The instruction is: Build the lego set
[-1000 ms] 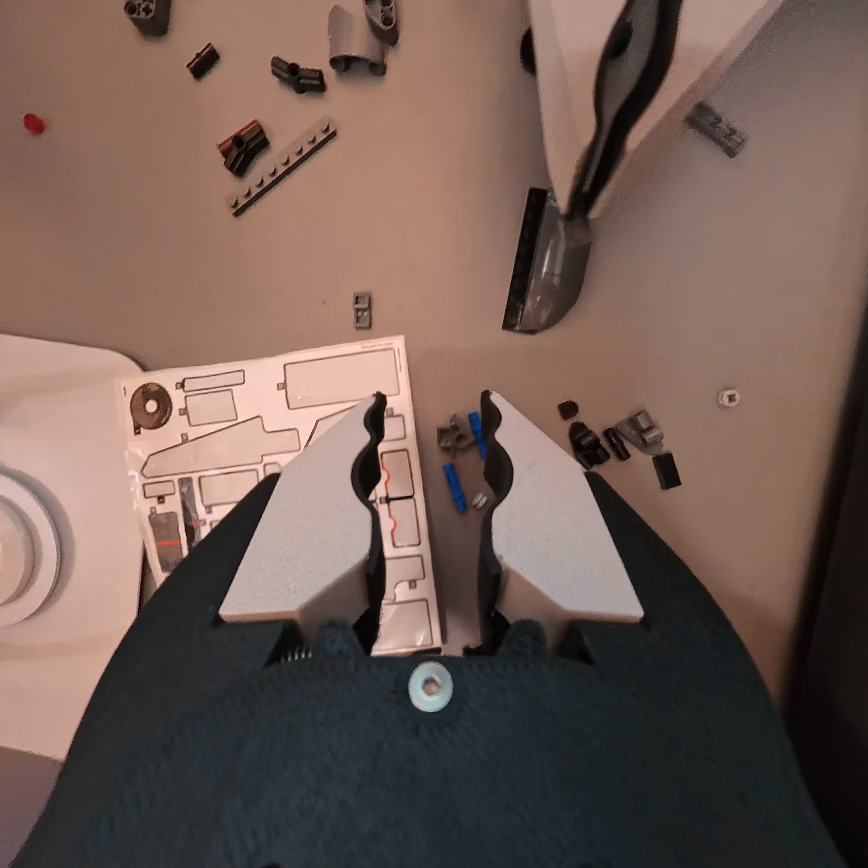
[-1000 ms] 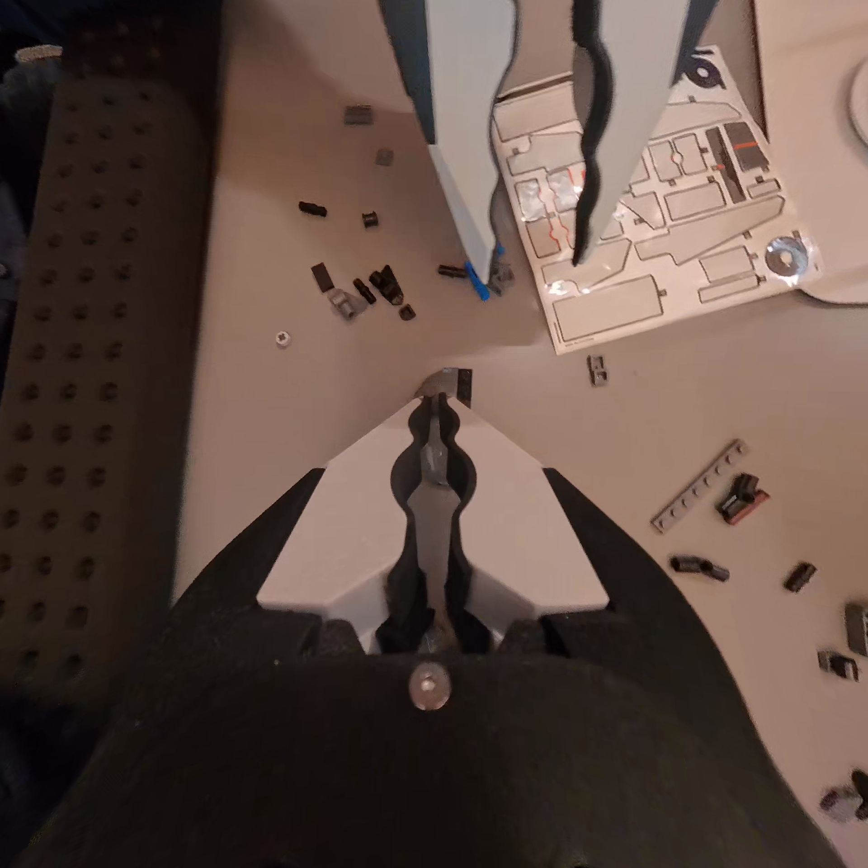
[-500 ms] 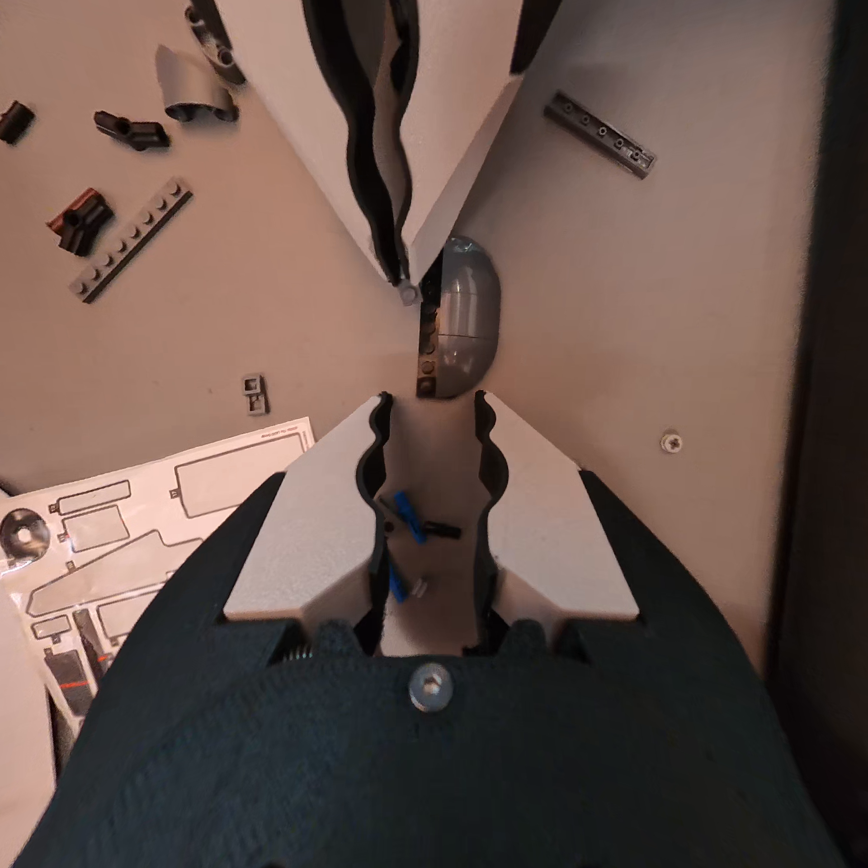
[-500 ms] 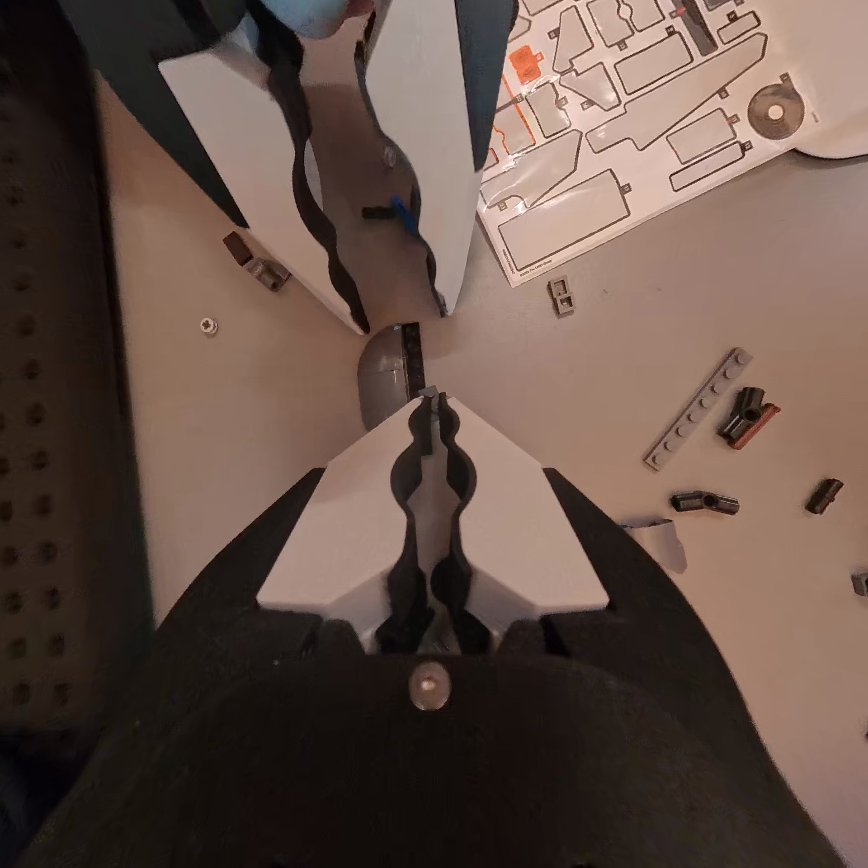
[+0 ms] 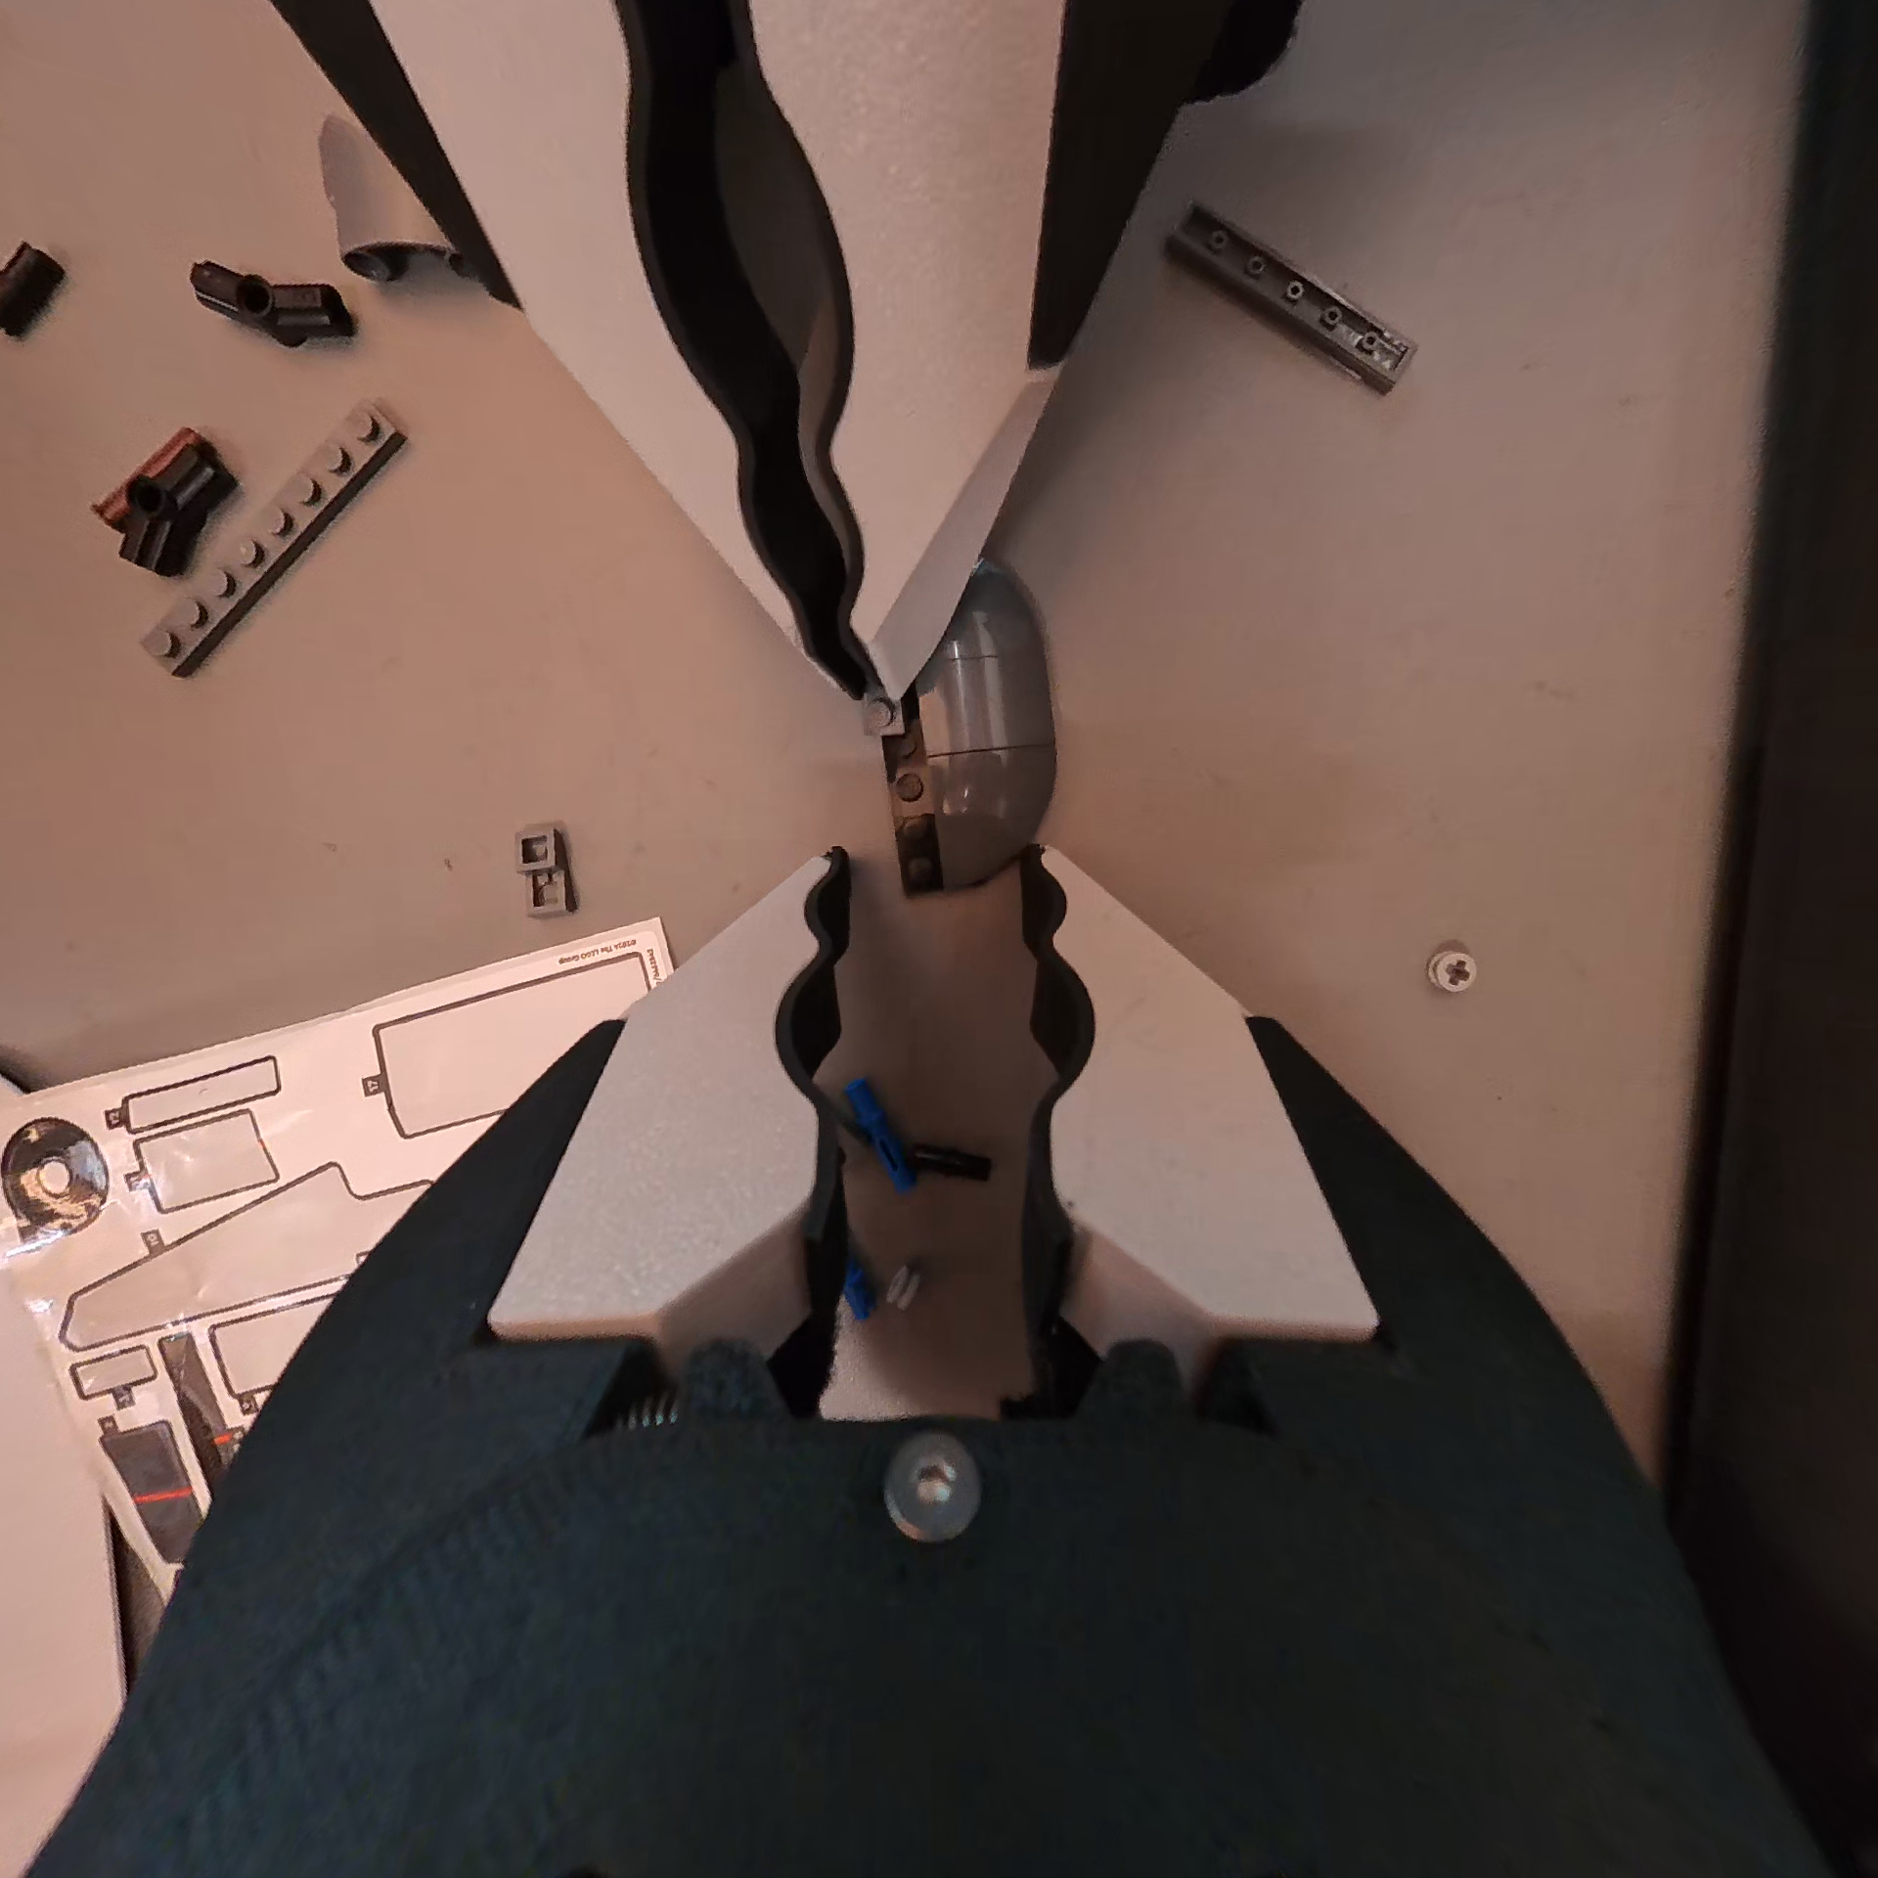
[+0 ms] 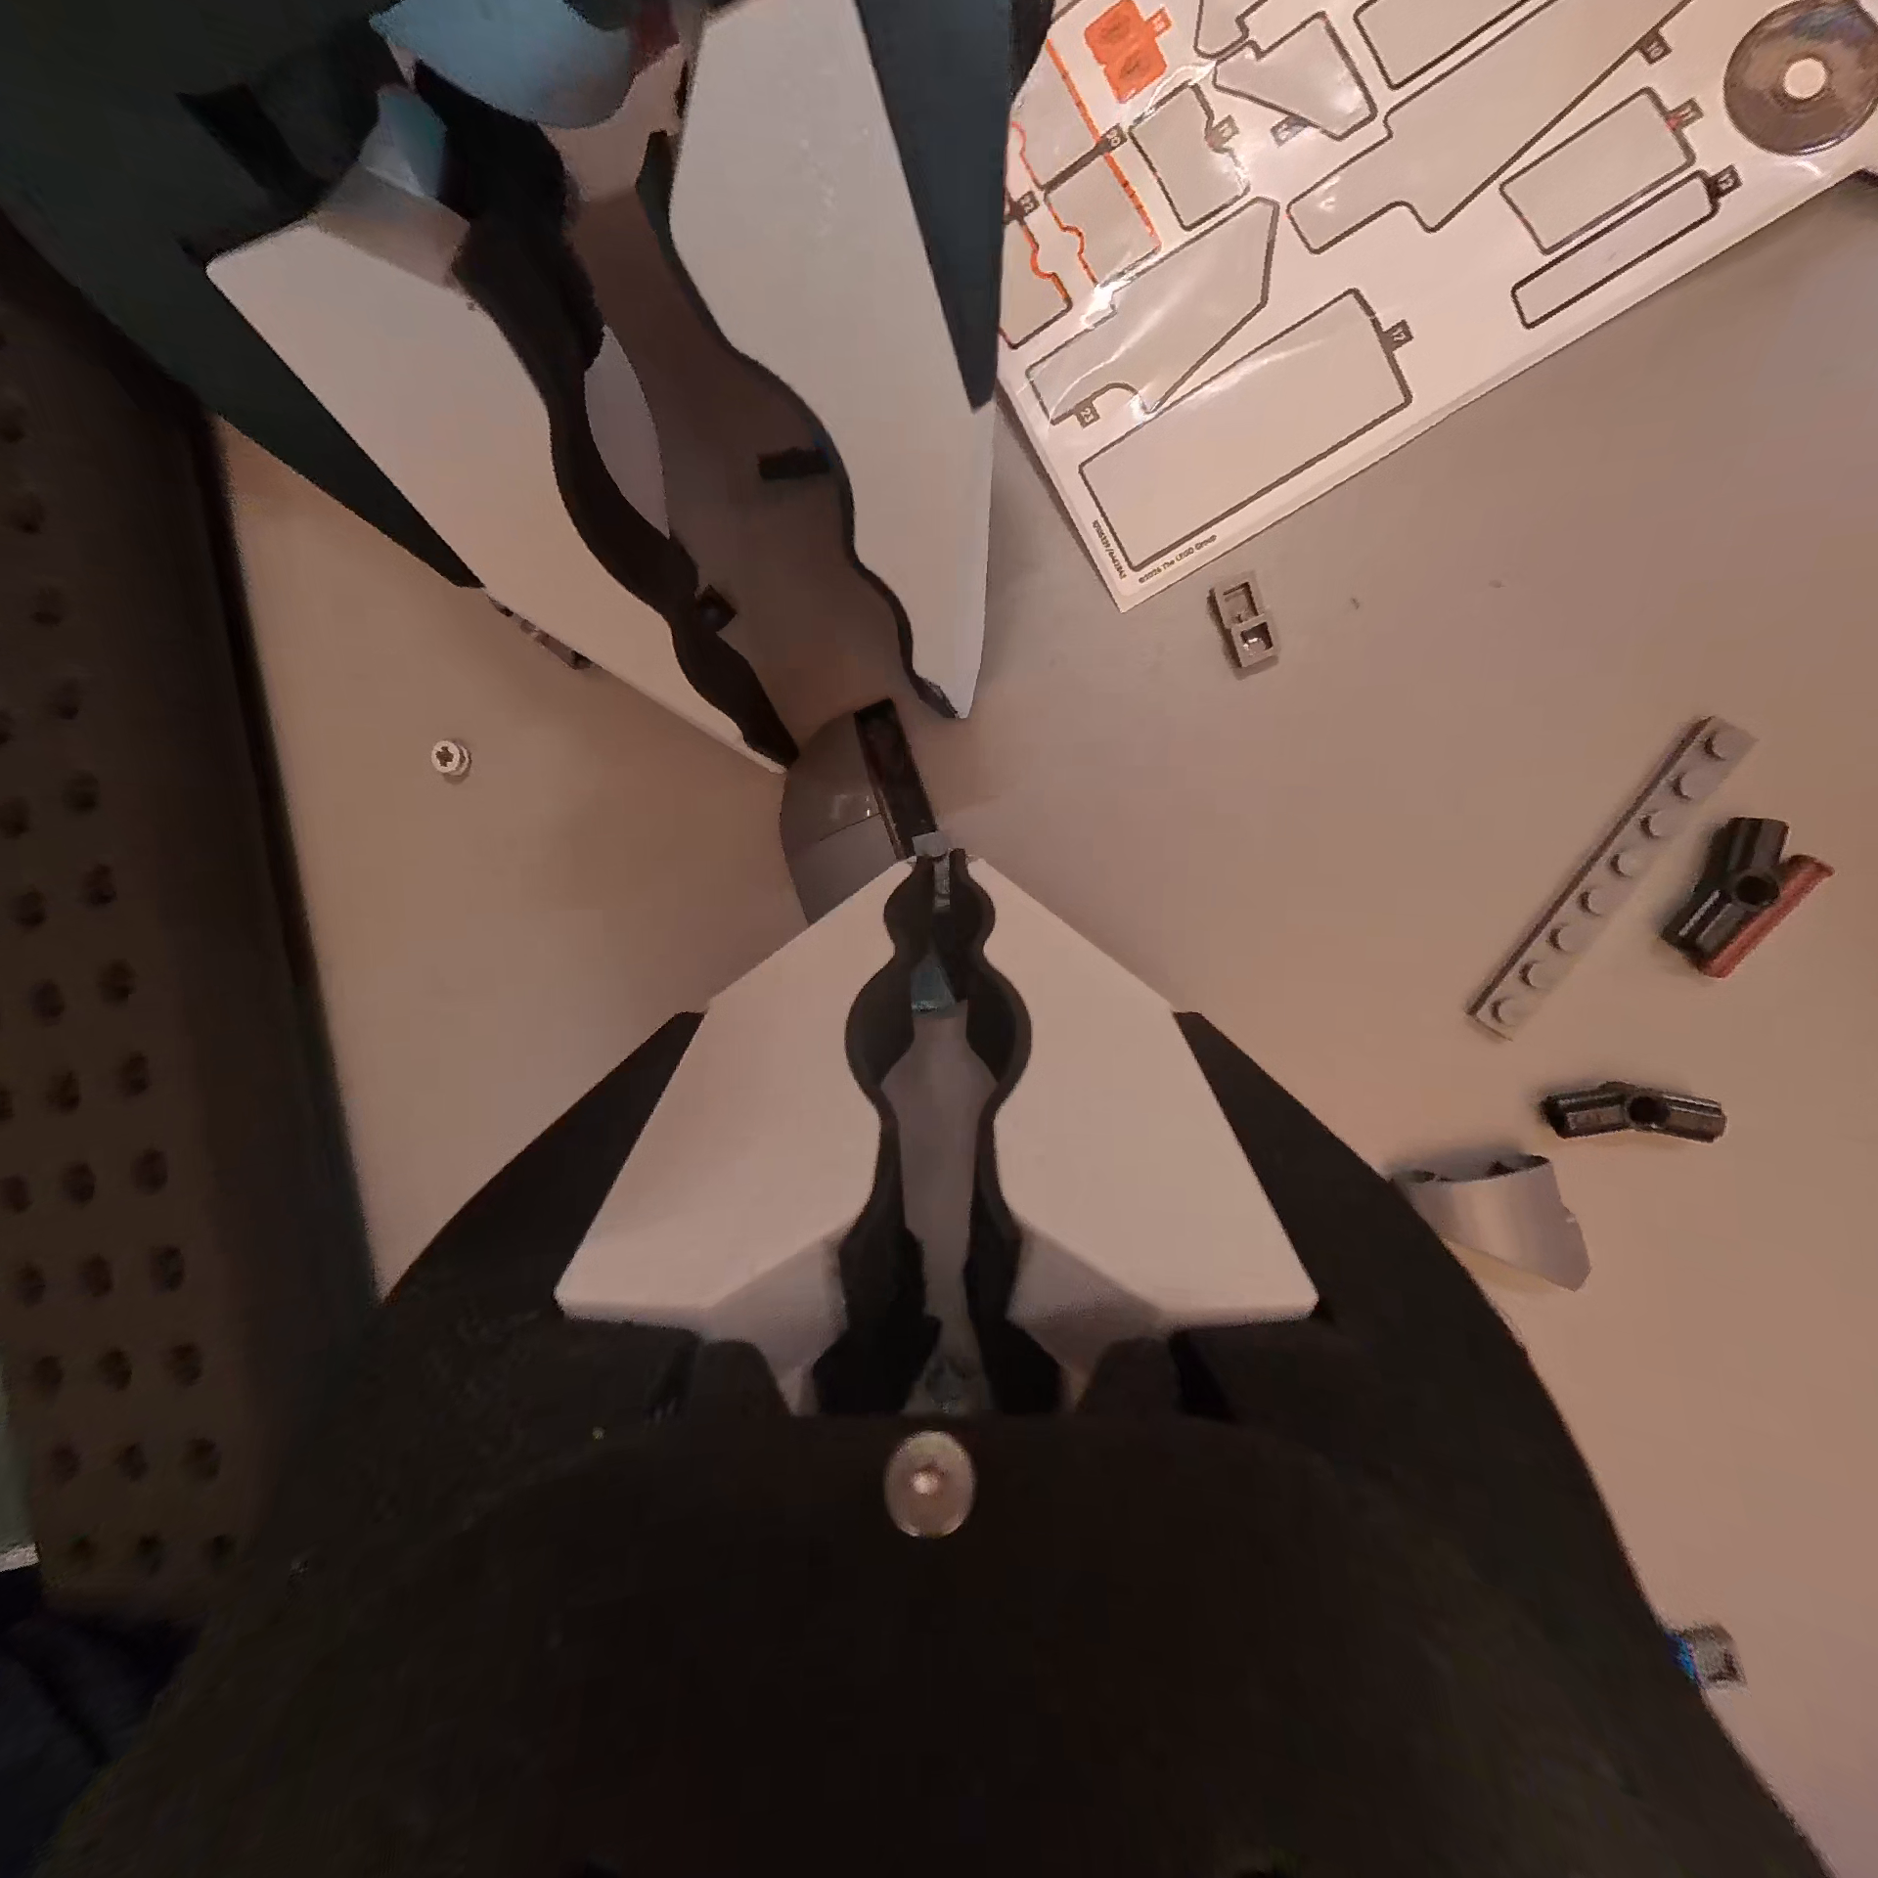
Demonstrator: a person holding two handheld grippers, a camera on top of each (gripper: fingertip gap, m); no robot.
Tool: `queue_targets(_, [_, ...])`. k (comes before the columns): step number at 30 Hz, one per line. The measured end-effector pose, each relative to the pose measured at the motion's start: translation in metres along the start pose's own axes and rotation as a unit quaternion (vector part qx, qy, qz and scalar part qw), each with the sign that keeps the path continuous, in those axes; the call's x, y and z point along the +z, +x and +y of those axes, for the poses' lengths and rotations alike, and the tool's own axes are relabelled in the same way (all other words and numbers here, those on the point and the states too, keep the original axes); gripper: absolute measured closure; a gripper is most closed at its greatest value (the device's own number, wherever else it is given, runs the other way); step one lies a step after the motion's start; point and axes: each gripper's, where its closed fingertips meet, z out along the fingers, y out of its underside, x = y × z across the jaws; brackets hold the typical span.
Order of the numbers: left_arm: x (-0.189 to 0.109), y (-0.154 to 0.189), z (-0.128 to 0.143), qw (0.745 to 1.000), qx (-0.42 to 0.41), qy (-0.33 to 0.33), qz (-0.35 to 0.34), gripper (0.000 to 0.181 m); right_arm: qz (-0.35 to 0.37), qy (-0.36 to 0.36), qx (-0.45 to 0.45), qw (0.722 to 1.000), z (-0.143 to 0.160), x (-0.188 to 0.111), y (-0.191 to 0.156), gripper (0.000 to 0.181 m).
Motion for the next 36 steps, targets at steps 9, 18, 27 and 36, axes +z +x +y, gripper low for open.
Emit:
queue_targets(9, [0.000, 0.000, 0.000, 1.000, -0.001, 0.001, 0.000, 0.151, -0.007, 0.008, 0.000, 1.000, -0.003, 0.001, -0.001, 0.180])
queue_targets(18, [0.000, -0.001, 0.000, 1.000, 0.000, 0.001, -0.001, 0.151, -0.017, -0.004, -0.001, 1.000, 0.000, 0.005, -0.004, 0.180])
queue_targets(27, [0.000, -0.001, 0.000, 1.000, 0.003, 0.001, -0.004, 0.152, -0.036, -0.012, 0.006, 0.999, 0.006, 0.002, -0.008, 0.179])
queue_targets(36, [-0.002, 0.001, -0.005, 1.000, 0.013, 0.009, -0.007, 0.151, -0.024, -0.004, 0.011, 1.000, 0.004, -0.004, -0.004, 0.175])
